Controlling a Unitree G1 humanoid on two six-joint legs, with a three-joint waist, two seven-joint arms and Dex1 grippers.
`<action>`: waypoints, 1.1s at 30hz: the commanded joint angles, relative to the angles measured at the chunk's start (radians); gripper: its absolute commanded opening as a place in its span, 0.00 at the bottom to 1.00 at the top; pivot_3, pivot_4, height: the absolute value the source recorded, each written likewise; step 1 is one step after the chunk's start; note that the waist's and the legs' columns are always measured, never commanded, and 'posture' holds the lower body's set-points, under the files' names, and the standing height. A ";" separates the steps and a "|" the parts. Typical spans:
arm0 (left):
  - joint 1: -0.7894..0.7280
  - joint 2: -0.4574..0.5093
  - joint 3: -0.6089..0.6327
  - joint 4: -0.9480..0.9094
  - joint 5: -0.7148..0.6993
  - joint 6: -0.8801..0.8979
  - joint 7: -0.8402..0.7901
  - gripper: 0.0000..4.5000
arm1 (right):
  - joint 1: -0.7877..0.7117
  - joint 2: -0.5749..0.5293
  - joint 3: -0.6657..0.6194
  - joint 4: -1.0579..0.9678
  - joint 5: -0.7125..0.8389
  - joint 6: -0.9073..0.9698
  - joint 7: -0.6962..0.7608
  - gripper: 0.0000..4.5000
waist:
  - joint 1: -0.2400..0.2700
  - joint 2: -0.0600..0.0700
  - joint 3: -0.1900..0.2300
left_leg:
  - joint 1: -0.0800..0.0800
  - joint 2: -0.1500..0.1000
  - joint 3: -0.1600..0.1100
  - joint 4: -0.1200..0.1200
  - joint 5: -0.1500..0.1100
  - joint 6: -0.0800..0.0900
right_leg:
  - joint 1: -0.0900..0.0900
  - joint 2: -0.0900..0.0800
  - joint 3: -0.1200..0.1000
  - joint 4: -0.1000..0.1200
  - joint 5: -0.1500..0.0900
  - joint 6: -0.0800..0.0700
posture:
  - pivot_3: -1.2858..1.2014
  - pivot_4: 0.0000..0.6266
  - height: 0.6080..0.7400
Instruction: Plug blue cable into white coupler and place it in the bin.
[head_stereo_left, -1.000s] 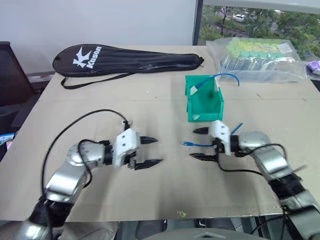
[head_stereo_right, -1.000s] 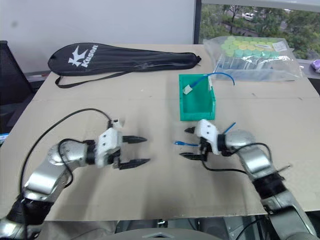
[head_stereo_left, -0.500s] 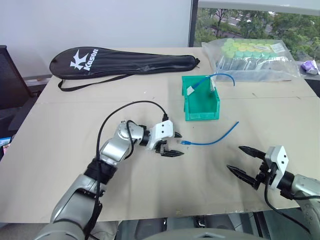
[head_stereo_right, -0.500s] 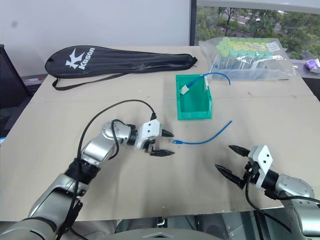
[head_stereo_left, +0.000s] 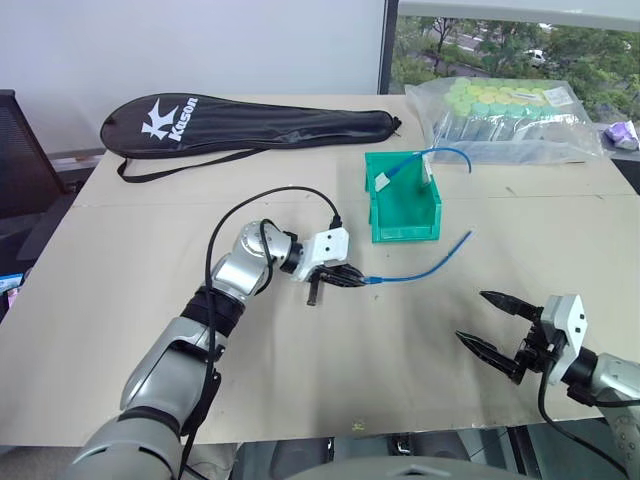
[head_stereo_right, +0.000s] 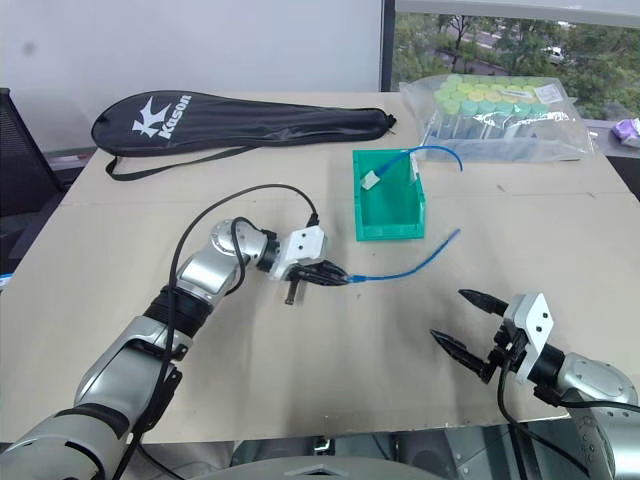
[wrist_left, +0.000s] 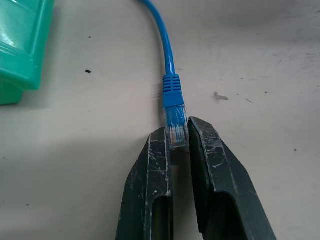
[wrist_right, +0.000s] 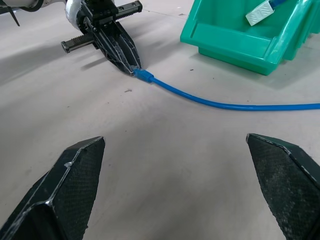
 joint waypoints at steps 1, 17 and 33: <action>0.035 -0.011 -0.013 -0.013 -0.003 0.042 -0.038 0.01 | 0.002 -0.017 -0.006 -0.045 0.042 0.018 0.009 1.00 | 0.001 0.000 0.000 | 0.000 0.000 0.000 0.000 0.000 0.000 | 0.000 0.000 0.000 0.000 0.000 0.000 | 0.52 0.24 1.00; 0.146 -0.157 0.231 -0.475 -0.592 0.969 0.119 0.01 | -0.130 0.087 0.042 -0.168 0.586 0.504 -0.233 1.00 | -0.002 -0.001 0.001 | 0.000 0.000 -0.005 0.001 0.000 0.000 | 0.000 -0.001 -0.001 0.005 0.000 0.000 | 0.52 0.24 1.00; 0.140 -0.173 0.221 -0.462 -0.638 0.974 0.168 0.00 | -0.213 0.067 0.034 -0.210 0.773 0.570 -0.333 0.01 | 0.001 -0.001 0.001 | -0.001 -0.002 -0.006 0.001 0.000 0.000 | 0.000 -0.001 -0.002 0.004 0.000 0.000 | 0.52 0.24 1.00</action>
